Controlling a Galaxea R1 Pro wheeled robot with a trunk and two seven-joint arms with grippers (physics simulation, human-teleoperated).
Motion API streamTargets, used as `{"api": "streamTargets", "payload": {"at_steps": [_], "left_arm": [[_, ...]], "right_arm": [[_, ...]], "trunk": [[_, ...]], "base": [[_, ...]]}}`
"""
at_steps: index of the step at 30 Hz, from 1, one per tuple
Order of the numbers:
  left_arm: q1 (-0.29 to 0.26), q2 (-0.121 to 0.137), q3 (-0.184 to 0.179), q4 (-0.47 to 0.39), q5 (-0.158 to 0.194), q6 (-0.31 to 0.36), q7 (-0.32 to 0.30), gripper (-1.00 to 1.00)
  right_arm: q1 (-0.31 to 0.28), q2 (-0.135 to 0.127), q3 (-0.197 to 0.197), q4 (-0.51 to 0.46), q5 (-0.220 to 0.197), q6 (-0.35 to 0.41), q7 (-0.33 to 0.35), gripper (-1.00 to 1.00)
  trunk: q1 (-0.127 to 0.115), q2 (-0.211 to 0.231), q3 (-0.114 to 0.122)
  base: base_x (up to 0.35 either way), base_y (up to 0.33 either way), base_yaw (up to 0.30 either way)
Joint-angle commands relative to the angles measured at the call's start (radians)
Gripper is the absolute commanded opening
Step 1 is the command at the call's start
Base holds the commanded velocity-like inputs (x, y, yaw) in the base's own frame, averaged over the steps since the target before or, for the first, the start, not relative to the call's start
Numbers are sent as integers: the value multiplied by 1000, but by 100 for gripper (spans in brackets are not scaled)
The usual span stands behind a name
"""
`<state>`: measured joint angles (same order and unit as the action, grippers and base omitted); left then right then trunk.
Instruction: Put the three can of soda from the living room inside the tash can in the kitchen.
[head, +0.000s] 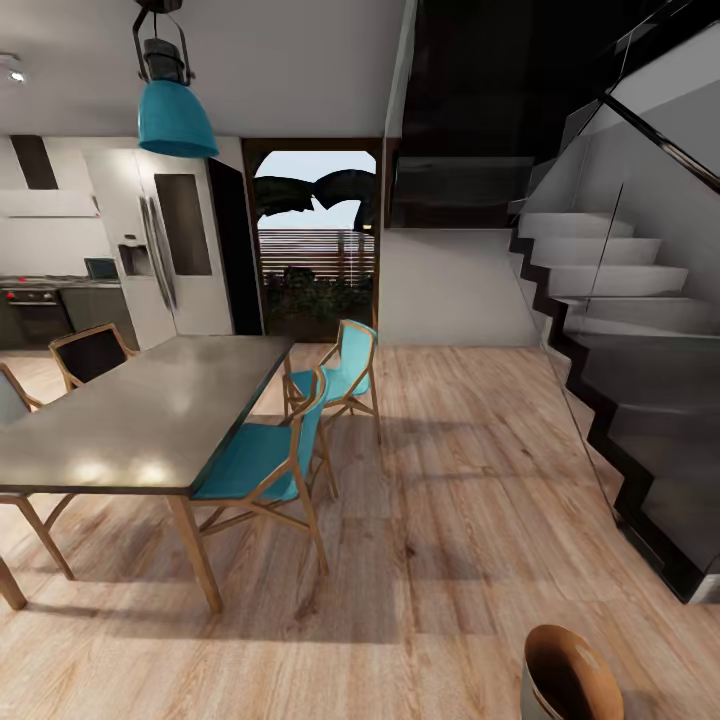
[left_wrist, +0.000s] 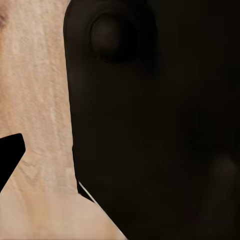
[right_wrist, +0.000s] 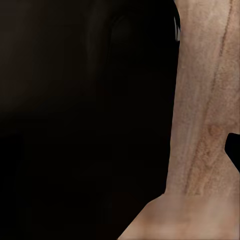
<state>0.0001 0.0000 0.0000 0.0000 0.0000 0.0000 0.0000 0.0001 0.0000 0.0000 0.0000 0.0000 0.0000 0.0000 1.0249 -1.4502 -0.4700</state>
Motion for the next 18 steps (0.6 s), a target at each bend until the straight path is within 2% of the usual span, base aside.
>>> {"api": "streamTargets", "payload": {"at_steps": [1,18], "left_arm": [[0,0,0,0,0,0,0,100],[0,-2,-7,-2,-8,-2,-2,100]], "right_arm": [[0,0,0,0,0,0,0,100],[1,5,4,2,0,0,11,100]], "trunk": [[0,0,0],[0,0,0]], "base": [[0,0,0],[0,0,0]]}}
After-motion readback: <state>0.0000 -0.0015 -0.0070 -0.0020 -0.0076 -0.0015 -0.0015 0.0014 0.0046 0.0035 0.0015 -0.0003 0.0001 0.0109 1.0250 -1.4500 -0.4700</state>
